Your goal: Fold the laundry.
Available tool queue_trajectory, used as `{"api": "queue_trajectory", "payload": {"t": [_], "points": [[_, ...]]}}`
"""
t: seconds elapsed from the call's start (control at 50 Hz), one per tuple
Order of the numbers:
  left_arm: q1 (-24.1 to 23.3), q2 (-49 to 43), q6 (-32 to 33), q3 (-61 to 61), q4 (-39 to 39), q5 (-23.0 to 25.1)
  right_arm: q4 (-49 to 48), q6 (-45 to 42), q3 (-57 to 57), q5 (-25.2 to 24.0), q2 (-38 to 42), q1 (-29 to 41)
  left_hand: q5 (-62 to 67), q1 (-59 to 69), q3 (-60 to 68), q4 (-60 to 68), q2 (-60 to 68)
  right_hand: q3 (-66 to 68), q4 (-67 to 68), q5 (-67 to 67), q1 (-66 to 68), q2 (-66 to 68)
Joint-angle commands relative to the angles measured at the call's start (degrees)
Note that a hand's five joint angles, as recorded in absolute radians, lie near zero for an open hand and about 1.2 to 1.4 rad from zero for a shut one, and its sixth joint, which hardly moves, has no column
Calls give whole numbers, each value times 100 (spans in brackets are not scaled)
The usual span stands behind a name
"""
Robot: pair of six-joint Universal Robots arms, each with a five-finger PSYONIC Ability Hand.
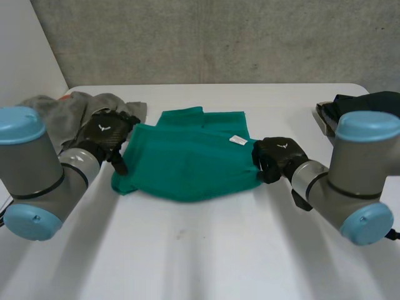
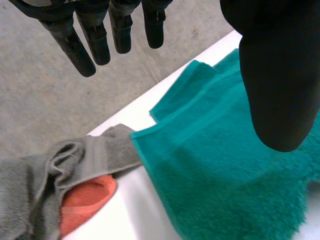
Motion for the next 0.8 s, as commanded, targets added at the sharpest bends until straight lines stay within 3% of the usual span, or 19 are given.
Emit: {"api": "queue_trajectory", "payload": {"t": [0.02, 0.16, 0.32, 0.48, 0.6, 0.62, 0.7, 0.76, 0.8], "points": [[23, 151, 189, 402, -171, -48, 777, -588, -300, -441, -305, -49, -299, -171, -199, -146, -181, 1180, 1148, 1305, 1437, 1212], [-30, -103, 497, 1403, -671, 180, 1094, -1484, -247, -845, -894, 101, -299, -171, -199, -146, -181, 1180, 1148, 1305, 1437, 1212], [-460, -990, 1103, 3089, -2005, 1076, 1586, -2372, -19, -1583, -1667, 224, -299, -171, -199, -146, -181, 1180, 1148, 1305, 1437, 1212], [-1224, -1939, 1262, 4260, -3131, 1314, 1648, -2356, 254, -2401, -2300, 110, -299, -171, -199, -146, -181, 1180, 1148, 1305, 1437, 1212], [-1621, -2300, 1279, 4437, -3317, 1305, 1604, -2242, 298, -2507, -2407, -57, -284, -156, -183, -130, -165, 1180, 1148, 1305, 1437, 1212], [-1691, -2362, 1262, 4454, -3274, 1297, 1578, -2215, 289, -2507, -2363, -118, 1370, 1498, 1471, 1524, 1489, 1180, 1148, 1305, 1437, 1212], [-1753, -2450, 1139, 4595, -3107, 1261, 1517, -2145, 210, -2498, -2135, -285, 5110, 5238, 5211, 5264, 5228, 1180, 1148, 1305, 1437, 1212], [-1805, -2433, 955, 4604, -3150, 1305, 1534, -2075, 122, -2490, -2003, -391, 5374, 5502, 5474, 5527, 5492, 1180, 1148, 1305, 1437, 1212], [-1867, -2450, 752, 4621, -3194, 1428, 1543, -1987, 52, -2490, -1897, -470, 4187, 4315, 4288, 4341, 4306, 1180, 1148, 1305, 1437, 1212]]}}
